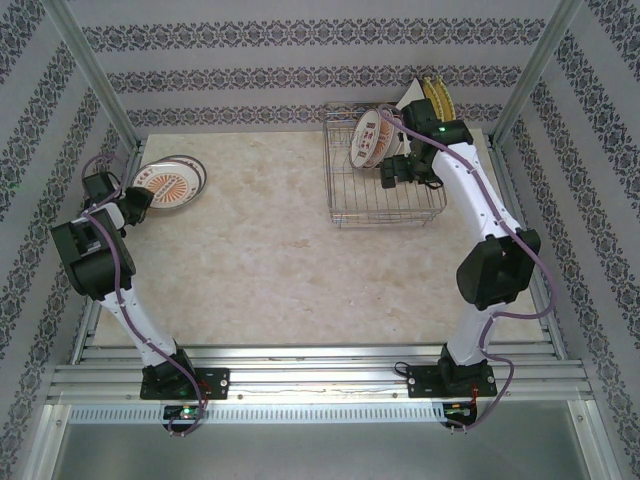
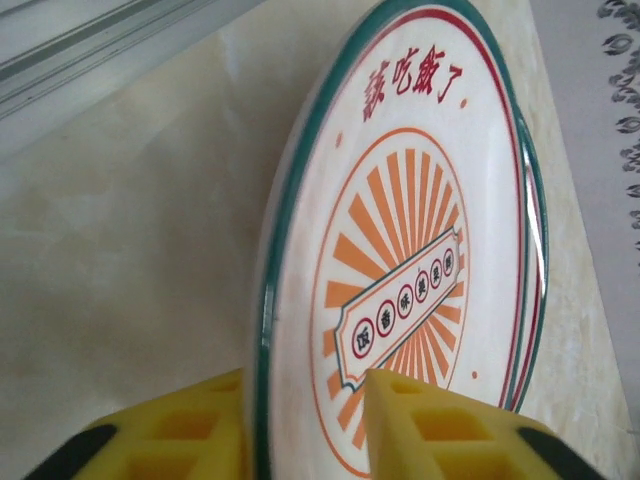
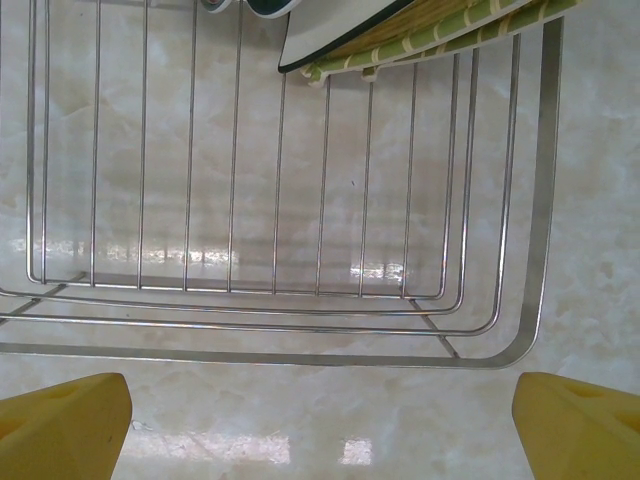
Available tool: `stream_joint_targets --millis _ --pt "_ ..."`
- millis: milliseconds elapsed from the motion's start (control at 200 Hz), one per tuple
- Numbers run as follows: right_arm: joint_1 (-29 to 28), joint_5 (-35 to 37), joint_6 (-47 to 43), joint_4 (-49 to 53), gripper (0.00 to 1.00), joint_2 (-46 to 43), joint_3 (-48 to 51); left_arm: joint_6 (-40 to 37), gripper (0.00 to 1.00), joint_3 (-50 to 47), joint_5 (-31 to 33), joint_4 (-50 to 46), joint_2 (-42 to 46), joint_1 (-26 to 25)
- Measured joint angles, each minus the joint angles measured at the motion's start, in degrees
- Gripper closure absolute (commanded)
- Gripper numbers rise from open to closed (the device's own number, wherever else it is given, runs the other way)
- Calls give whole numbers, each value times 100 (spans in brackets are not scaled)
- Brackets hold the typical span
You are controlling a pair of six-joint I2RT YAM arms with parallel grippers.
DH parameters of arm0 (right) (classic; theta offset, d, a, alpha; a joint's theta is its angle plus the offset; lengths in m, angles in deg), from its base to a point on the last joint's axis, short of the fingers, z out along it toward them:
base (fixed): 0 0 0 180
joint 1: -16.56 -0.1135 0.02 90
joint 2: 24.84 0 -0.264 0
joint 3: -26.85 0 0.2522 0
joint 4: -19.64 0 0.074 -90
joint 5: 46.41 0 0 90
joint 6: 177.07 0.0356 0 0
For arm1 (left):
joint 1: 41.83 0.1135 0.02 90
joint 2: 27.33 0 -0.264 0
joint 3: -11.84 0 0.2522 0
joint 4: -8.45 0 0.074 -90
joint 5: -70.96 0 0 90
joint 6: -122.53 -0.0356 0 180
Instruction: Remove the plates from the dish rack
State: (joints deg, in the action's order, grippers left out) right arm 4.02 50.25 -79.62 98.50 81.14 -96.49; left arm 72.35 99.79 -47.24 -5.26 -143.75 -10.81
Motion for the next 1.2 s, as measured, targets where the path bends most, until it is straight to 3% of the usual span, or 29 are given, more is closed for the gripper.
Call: stream_joint_targets --millis 380,769,909,1049,1204 --pt "0 17 2 -81 2 -247 175 -780 36 439 719 -968 17 -181" --pt "0 15 2 -173 2 -289 326 -1565 16 793 1504 -1926 275 -354" --pt "0 15 2 -197 2 -315 356 -1847 0 922 1777 -2299 372 -411" --pt "0 7 2 -216 2 -330 402 -2299 0 1202 2236 -3001 566 -645" --pt "-13 -4 4 -297 2 -332 413 -2758 0 1980 2487 -4011 778 -1283"
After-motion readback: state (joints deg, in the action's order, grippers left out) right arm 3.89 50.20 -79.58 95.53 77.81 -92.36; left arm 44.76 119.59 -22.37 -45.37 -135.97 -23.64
